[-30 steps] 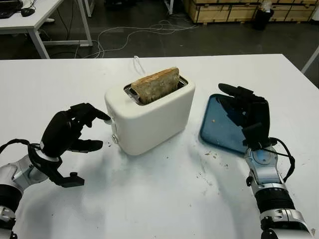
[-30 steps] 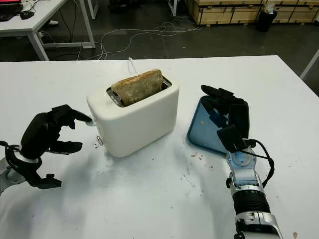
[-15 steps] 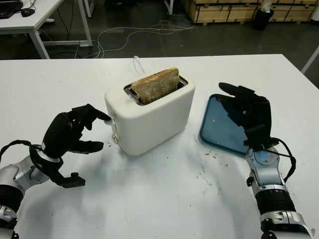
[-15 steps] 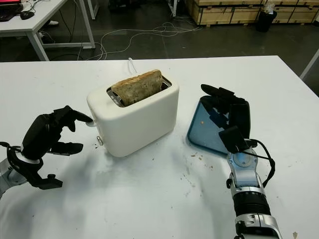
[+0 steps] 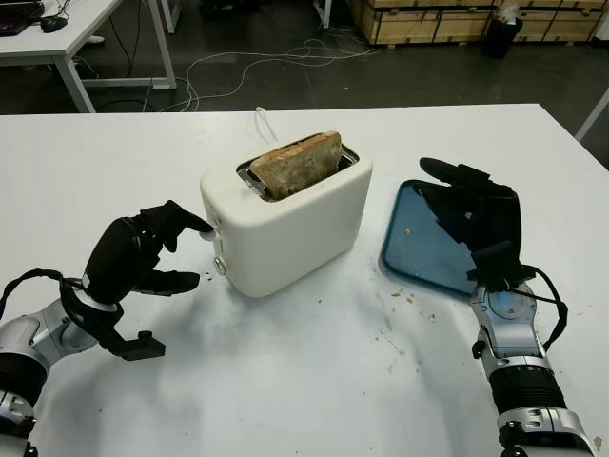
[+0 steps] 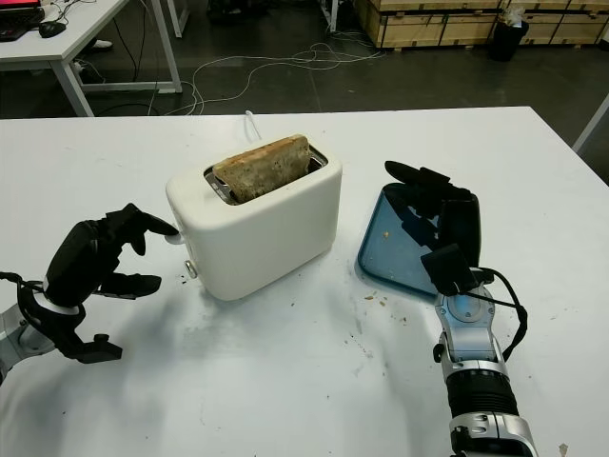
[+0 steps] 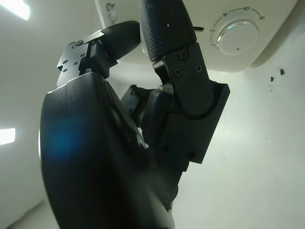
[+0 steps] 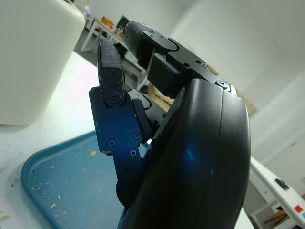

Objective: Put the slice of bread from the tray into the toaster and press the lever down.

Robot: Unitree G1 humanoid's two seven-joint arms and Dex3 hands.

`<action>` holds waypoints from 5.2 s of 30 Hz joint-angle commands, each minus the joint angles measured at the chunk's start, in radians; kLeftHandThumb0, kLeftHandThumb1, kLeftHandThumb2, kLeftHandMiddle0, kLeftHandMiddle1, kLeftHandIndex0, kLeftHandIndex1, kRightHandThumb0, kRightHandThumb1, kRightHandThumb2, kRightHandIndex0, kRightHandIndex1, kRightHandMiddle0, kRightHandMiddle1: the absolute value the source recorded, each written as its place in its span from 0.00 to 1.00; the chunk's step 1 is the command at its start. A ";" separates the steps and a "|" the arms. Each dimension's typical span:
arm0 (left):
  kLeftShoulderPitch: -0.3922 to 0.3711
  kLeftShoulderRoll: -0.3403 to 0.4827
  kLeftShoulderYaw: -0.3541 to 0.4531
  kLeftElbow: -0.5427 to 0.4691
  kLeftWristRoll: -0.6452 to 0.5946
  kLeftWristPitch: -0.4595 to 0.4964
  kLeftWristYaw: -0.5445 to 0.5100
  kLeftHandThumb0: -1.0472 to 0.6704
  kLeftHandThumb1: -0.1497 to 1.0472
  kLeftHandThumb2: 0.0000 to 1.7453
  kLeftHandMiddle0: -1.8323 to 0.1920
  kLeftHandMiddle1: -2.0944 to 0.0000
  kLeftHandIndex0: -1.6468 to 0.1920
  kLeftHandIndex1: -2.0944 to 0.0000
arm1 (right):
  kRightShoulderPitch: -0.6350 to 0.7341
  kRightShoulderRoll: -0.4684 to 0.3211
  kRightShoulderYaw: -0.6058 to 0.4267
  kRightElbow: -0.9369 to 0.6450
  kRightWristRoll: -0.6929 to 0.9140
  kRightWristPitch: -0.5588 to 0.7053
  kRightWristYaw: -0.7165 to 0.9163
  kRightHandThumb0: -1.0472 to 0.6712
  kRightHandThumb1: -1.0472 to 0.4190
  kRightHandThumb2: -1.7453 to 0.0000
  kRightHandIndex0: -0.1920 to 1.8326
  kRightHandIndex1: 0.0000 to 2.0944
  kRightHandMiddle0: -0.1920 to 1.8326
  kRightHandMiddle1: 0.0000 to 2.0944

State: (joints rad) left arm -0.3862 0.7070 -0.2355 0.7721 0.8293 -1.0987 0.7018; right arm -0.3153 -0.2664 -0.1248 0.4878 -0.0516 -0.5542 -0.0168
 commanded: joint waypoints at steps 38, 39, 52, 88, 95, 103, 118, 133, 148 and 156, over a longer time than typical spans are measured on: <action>0.021 -0.069 -0.225 0.284 -0.113 0.139 -0.251 0.00 0.89 0.38 0.27 0.21 0.37 0.31 | 0.020 -0.005 -0.021 -0.054 -0.006 -0.014 -0.001 0.35 0.09 0.91 0.62 0.00 0.56 0.00; 0.024 -0.072 -0.224 0.280 -0.118 0.136 -0.250 0.00 0.89 0.38 0.27 0.21 0.36 0.31 | 0.020 -0.005 -0.021 -0.055 -0.010 -0.013 -0.003 0.35 0.09 0.91 0.62 0.00 0.56 0.00; 0.012 -0.017 -0.269 0.109 -0.035 0.190 -0.281 0.00 0.89 0.46 0.36 0.17 0.56 0.24 | 0.018 -0.009 -0.022 -0.048 -0.010 -0.015 -0.001 0.34 0.09 0.91 0.62 0.00 0.56 0.00; -0.116 -0.056 -0.437 0.112 -0.045 0.329 -0.402 0.00 0.89 0.47 0.14 0.17 0.25 0.17 | 0.026 -0.001 -0.017 -0.045 -0.005 -0.009 0.004 0.35 0.09 0.92 0.62 0.00 0.56 0.00; -0.122 -0.060 -0.369 0.093 -0.090 0.359 -0.307 0.00 0.89 0.50 0.14 0.17 0.29 0.17 | 0.028 -0.001 -0.015 -0.048 -0.004 -0.005 0.006 0.36 0.09 0.92 0.62 0.00 0.56 0.00; -0.130 -0.081 -0.209 0.080 -0.167 0.291 -0.175 0.00 0.89 0.50 0.29 0.17 0.65 0.17 | 0.027 0.002 -0.016 -0.051 -0.005 0.001 0.001 0.35 0.09 0.92 0.61 0.00 0.56 0.00; -0.069 -0.095 -0.051 0.002 -0.217 0.219 -0.159 0.00 0.89 0.47 0.28 0.17 0.68 0.17 | 0.023 0.007 -0.013 -0.045 0.003 -0.005 0.013 0.36 0.09 0.92 0.62 0.00 0.55 0.00; -0.030 -0.119 0.106 -0.022 -0.312 0.085 -0.166 0.00 0.89 0.43 0.42 0.17 0.71 0.25 | 0.022 0.013 -0.015 -0.036 0.001 -0.010 0.010 0.36 0.09 0.91 0.62 0.00 0.56 0.00; -0.006 -0.074 0.110 -0.050 -0.147 -0.019 -0.073 0.04 0.89 0.43 0.55 0.17 0.75 0.43 | 0.023 0.012 -0.017 -0.037 0.002 -0.006 0.010 0.37 0.09 0.91 0.61 0.00 0.55 0.00; -0.011 -0.048 0.110 -0.052 -0.163 -0.018 -0.173 0.02 0.89 0.45 0.45 0.17 0.74 0.36 | 0.026 0.012 -0.017 -0.048 0.002 0.008 0.009 0.37 0.09 0.91 0.61 0.00 0.55 0.00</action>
State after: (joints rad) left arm -0.4007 0.6460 -0.1250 0.7238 0.6425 -1.1292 0.5382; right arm -0.2913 -0.2588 -0.1401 0.4457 -0.0554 -0.5559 -0.0054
